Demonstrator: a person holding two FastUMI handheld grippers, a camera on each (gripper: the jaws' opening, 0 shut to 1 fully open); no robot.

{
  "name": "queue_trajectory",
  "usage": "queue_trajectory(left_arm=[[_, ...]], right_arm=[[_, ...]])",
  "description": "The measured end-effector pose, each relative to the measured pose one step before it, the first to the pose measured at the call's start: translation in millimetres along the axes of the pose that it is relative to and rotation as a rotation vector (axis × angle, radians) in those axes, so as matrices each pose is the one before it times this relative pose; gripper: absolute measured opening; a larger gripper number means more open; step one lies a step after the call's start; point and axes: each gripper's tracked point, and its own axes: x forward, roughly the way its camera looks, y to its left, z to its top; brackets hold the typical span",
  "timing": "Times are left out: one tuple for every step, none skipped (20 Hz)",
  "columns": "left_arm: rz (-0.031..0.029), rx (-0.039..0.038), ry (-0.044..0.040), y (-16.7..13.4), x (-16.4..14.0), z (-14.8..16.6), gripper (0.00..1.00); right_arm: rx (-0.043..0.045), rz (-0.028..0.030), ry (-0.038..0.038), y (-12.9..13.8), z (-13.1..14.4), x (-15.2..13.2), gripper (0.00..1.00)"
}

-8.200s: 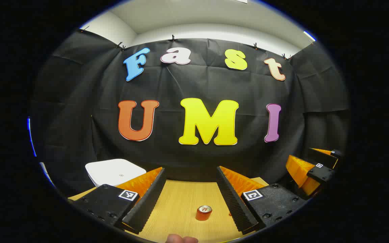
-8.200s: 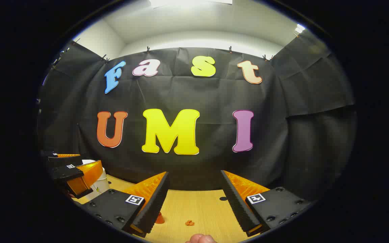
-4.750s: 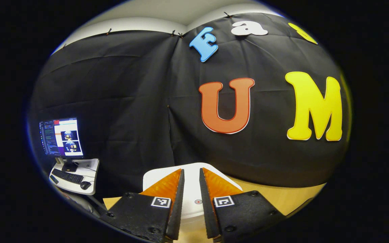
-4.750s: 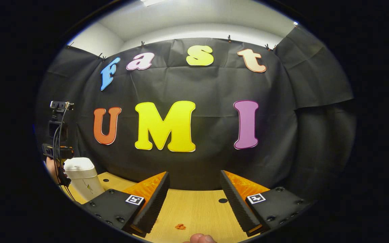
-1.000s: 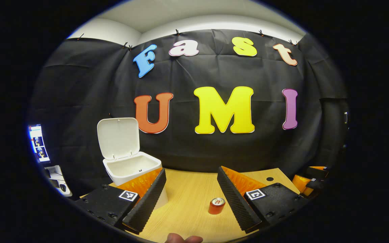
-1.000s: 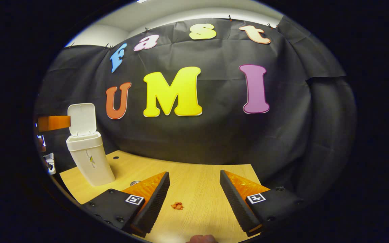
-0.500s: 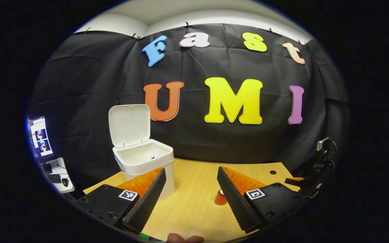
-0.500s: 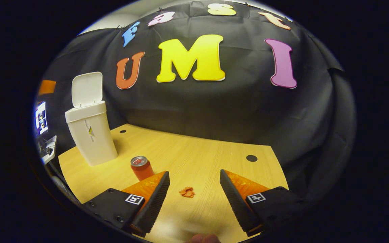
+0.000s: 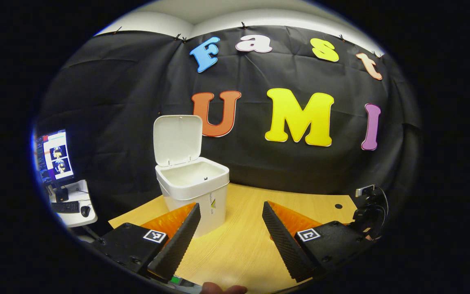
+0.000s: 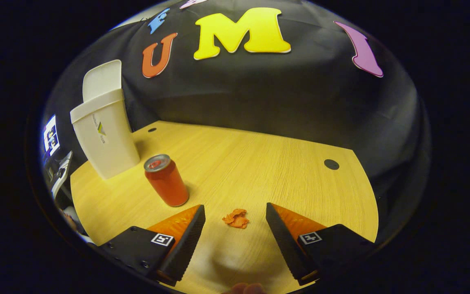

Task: Press the lid of the desktop garbage bin to open it, pick up the crumpled paper on the desktop and throw it into the bin, then pick up the pop can on the desktop and drop it into the bin, and finally close the garbage bin lid.

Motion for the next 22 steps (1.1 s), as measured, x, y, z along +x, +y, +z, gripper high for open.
queue_trajectory(left_arm=[[0.01304,0.00107,0.00229,4.24,-2.16,-1.18,1.0],[0.00956,-0.00252,0.00044,3.29,-2.04,-0.87,1.0],[0.00527,-0.00426,0.00332,1.75,-2.78,-1.69,1.0],[0.01107,-0.00047,-0.00029,3.49,-3.67,-0.06,1.0],[0.01119,0.00412,0.00049,3.15,-2.07,-0.64,1.0],[0.01279,0.00534,0.00203,3.5,-2.27,-1.1,1.0],[0.00971,0.00191,0.0005,3.39,-2.66,-1.47,1.0],[0.00832,-0.00283,0.00331,3.35,-0.72,-1.33,1.0],[0.00516,-0.00536,0.00205,1.29,-2.35,-1.51,1.0],[0.00466,-0.00507,-0.00317,1.05,-3.31,0.68,1.0],[0.00639,-0.0015,-0.00314,1.2,-2.06,0.51,1.0],[0.01004,0.00185,0.0005,3.68,-0.69,-1.23,1.0],[0.00571,0.0004,-0.00015,1.7,-1.19,-0.11,1.0],[0.00696,-0.00108,-0.00055,1.79,-2.24,-0.1,1.0],[0.00485,-0.00078,0.00032,1.76,-2.02,-0.03,1.0],[0.00536,0.00052,-0.00027,0.25,-0.31,-0.15,1.0],[0.00417,0.00077,0.00209,0.53,-0.6,-0.26,1.0],[0.00349,-0.00079,0.00182,0.48,-1.37,-1.21,1.0],[0.00282,-0.00212,0.00245,0.67,-0.72,-0.78,1.0],[0.00254,-0.00118,0.00291,1.15,-0.21,-1.39,1.0],[0.00335,-0.00004,0.0017,0.72,-0.51,-0.32,1.0],[0.00374,0.00109,-0.00097,1.06,-2.59,0.97,1.0]], right_arm=[[-0.0022,-0.00386,0.02263,-1.41,-5.61,9.68,0.96],[-0.00776,-0.00369,0.01578,-0.86,-5.99,8.62,0.96],[-0.00593,-0.00619,0.01248,-2.53,-3.93,8.52,0.96],[-0.00658,0.00065,0.01083,1.03,-3.69,6.06,0.96],[-0.00578,-0.00044,0.00774,1.01,-1.06,4.2,0.96],[-0.00736,0.00222,0.00185,0.17,-0.92,4.99,0.96],[-0.00505,-0.0034,0.00403,-0.21,-0.25,3.88,0.96],[0.00364,0.00291,0.00403,0.97,-1.51,1.36,0.96],[0.00616,0.00287,0.00475,1.71,-1.05,3.3,0.96],[0.00289,0.00123,0.00051,-1.06,-0.86,-0.23,0.89],[0.00192,0.00823,-0.00018,0.79,0.19,0.66,0.83],[-0.00687,-0.00055,0.01001,0.18,-3.4,2.25,0.77],[-0.00485,0.0096,0.00698,1.7,-2.74,1.63,0.76],[-0.00008,-0.01144,0.00862,-2.75,-2.67,0.84,0.77],[0.00775,0.00735,0.00705,2.42,-1.39,1.63,0.75],[0.00035,-0.00944,0.01866,-1.0,-4.0,1.73,0.63],[0.0102,0.00302,-0.00108,-1.34,-1.34,-1.33,0.51],[0.01021,0.01028,-0.00318,0.49,2.86,2.44,0.53],[0.00095,-0.00082,-0.00083,-1.02,-1.85,-1.64,0.52],[-0.00542,-0.00515,0.00402,0.09,0.92,1.27,0.24],[-0.00885,-0.00547,0.00105,0.27,0.23,0.35,0.24],[-0.00803,0.00543,0.00079,1.26,1.34,-1.77,0.24]])
